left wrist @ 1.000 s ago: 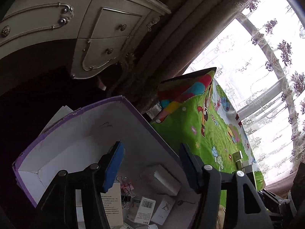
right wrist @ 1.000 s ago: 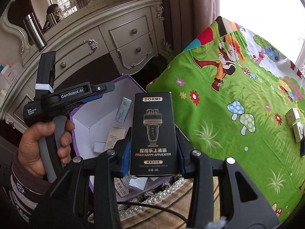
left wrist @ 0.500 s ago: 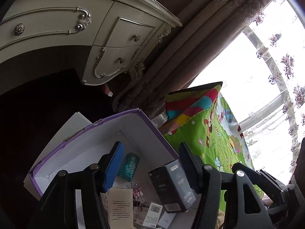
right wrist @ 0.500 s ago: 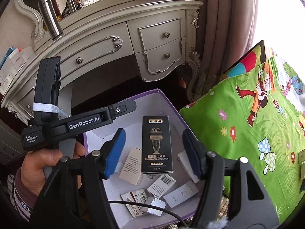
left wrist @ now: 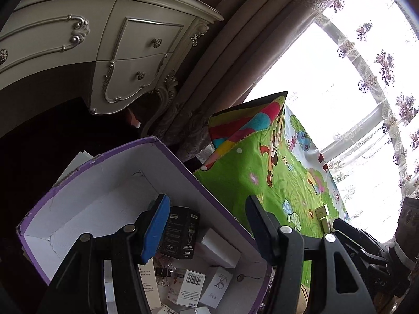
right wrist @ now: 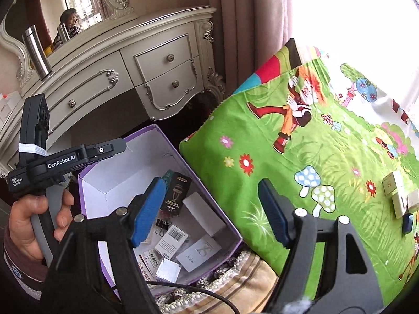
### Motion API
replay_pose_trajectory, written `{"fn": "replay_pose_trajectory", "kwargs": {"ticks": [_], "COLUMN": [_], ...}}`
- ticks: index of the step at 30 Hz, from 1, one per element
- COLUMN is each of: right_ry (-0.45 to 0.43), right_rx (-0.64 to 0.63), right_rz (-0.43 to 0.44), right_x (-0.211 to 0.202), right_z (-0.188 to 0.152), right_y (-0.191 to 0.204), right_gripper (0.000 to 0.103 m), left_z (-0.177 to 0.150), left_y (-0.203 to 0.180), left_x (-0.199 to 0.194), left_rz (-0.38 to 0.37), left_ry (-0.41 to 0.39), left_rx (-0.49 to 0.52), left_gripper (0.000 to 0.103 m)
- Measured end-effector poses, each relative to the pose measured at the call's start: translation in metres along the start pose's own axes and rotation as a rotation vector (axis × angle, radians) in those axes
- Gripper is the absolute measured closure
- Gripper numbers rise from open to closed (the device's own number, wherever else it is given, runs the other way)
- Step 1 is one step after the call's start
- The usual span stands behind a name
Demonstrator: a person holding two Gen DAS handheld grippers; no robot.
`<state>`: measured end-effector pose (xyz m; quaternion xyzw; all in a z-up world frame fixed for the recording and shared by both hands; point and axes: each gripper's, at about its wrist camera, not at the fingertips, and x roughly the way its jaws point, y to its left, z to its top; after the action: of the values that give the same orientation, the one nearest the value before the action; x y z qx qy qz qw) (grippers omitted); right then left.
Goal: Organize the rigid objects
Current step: 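Open the left tool to drop the teal-topped box while the right tool drops the DORMI box, then move both open tools back over the remaining items on the table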
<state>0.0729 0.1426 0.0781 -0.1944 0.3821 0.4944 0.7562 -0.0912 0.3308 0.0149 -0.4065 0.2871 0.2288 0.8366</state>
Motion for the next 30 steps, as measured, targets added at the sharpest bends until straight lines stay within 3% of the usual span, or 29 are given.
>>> {"fn": "replay_pose_trajectory", "kwargs": {"ticks": [23, 30], "right_ry": [-0.146, -0.140], "right_rx": [0.422, 0.497], "right_rz": [-0.229, -0.363], "right_x": [-0.075, -0.081], "right_z": [-0.072, -0.095], "right_y": [-0.236, -0.295], "right_gripper": [0.023, 0.023], "left_z": [-0.046, -0.061], "left_y": [-0.194, -0.251], "left_x": [0.088, 0.127], "left_rz": [-0.055, -0.078], "left_ry": [0.190, 0.244], "left_rx": [0.325, 0.424], "left_gripper": [0.042, 0.042]}}
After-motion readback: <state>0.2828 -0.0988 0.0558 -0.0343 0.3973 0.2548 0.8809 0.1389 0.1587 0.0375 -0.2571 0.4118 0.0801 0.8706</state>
